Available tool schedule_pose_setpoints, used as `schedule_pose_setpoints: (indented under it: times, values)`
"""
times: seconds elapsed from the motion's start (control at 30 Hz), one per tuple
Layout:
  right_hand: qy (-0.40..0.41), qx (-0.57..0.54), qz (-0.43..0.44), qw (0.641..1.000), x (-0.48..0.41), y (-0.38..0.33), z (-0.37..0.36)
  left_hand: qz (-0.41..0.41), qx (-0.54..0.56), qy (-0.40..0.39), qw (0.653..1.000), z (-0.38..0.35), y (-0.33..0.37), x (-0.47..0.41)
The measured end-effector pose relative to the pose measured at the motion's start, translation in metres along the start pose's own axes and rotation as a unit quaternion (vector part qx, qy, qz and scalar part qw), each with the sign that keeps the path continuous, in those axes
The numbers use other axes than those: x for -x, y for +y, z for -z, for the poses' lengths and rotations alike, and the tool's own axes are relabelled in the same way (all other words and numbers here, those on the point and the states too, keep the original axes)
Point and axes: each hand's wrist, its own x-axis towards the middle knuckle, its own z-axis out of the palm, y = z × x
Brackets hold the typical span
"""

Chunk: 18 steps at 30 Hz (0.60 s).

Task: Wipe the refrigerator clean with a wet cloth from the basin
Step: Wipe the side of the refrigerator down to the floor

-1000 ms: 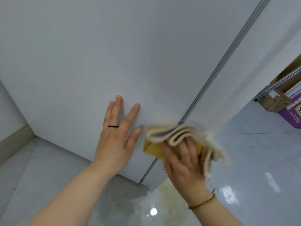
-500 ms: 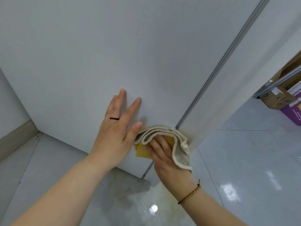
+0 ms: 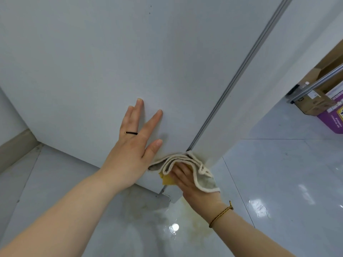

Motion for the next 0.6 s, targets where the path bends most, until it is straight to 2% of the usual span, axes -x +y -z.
schedule_pose_setpoints:
  times: [0.07,0.13,0.2,0.3,0.37,0.47,0.53,0.57,0.6]
  values:
    - [0.035,-0.05,0.004,0.998,-0.003,0.017,0.018,0.0,-0.007,0.0,1.0,-0.001,-0.001,0.002]
    - [0.131,-0.059,-0.017,0.989,-0.009,0.042,0.045,-0.005,-0.013,0.003,1.0,0.0,-0.003,0.003]
    - [0.192,-0.011,-0.055,0.98,-0.016,0.059,0.069,-0.006,-0.025,0.001,1.0,0.0,-0.006,0.005]
    - [0.208,0.048,-0.093,0.972,-0.017,0.052,0.061,-0.005,-0.044,-0.004,0.999,-0.005,-0.01,0.007]
    - [0.142,0.002,-0.079,0.987,-0.009,0.028,0.034,-0.004,-0.055,0.003,0.998,-0.007,-0.012,0.007]
    - [0.054,0.025,-0.03,0.998,0.015,-0.01,-0.009,-0.002,-0.065,0.005,0.998,-0.006,-0.012,0.006]
    - [-0.067,-0.016,0.038,0.997,0.034,-0.028,-0.024,-0.007,-0.064,0.0,0.998,-0.007,-0.013,0.005]
    - [-0.149,-0.013,0.013,0.989,0.033,-0.028,-0.026,-0.008,-0.065,-0.001,0.998,-0.007,-0.013,0.005]
    - [-0.151,-0.046,-0.044,0.986,0.032,-0.028,-0.021,-0.006,-0.066,-0.002,0.998,-0.007,-0.014,0.005]
